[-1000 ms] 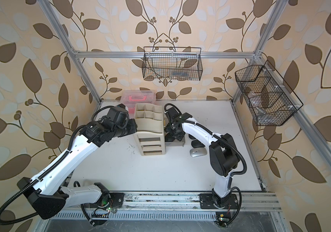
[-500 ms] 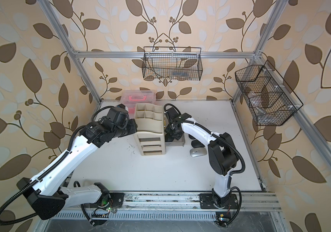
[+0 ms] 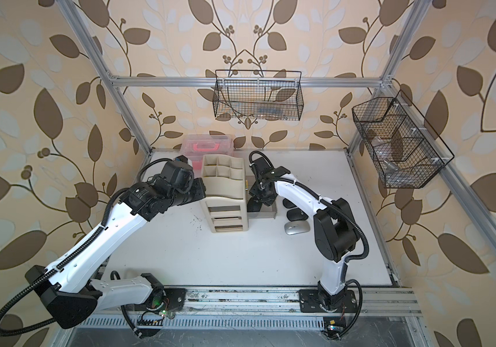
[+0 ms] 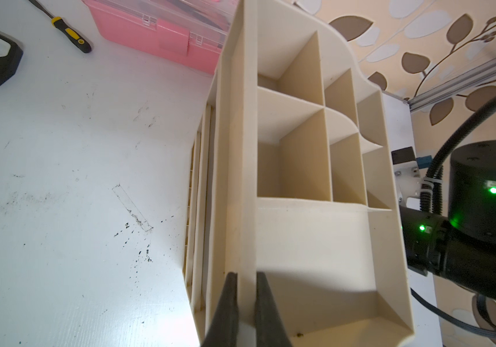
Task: Take the mice out of the drawer
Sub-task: Pick up the mouse from the drawer.
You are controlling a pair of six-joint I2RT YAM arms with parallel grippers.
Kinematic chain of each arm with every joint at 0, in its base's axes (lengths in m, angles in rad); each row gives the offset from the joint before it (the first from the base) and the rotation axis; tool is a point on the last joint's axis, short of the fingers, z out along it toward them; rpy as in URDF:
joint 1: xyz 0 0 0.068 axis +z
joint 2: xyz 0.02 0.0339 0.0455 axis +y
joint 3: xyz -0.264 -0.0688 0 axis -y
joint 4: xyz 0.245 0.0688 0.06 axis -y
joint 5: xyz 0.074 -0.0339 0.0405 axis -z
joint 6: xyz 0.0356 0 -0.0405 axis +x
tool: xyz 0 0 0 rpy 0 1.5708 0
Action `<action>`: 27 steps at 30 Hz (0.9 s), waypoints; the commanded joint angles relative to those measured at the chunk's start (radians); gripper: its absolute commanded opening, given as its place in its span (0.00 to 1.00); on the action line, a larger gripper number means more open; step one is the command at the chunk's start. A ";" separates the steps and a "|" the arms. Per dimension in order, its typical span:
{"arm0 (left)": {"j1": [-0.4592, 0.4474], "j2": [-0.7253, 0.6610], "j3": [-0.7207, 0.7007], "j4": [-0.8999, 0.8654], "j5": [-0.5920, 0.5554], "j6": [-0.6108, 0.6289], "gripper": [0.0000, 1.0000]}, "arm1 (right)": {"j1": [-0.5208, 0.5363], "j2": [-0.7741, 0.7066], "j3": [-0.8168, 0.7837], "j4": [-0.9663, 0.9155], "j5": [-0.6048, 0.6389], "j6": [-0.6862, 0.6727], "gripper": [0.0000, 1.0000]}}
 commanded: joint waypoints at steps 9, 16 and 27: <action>-0.021 0.024 0.021 0.033 -0.042 -0.031 0.00 | 0.016 -0.033 0.030 -0.065 -0.032 -0.066 0.69; -0.022 0.024 0.016 0.048 -0.019 -0.037 0.00 | 0.031 0.002 0.022 -0.062 -0.096 -0.086 0.71; -0.022 0.008 -0.007 0.087 0.012 -0.052 0.00 | 0.071 0.098 0.038 -0.066 -0.057 -0.081 0.74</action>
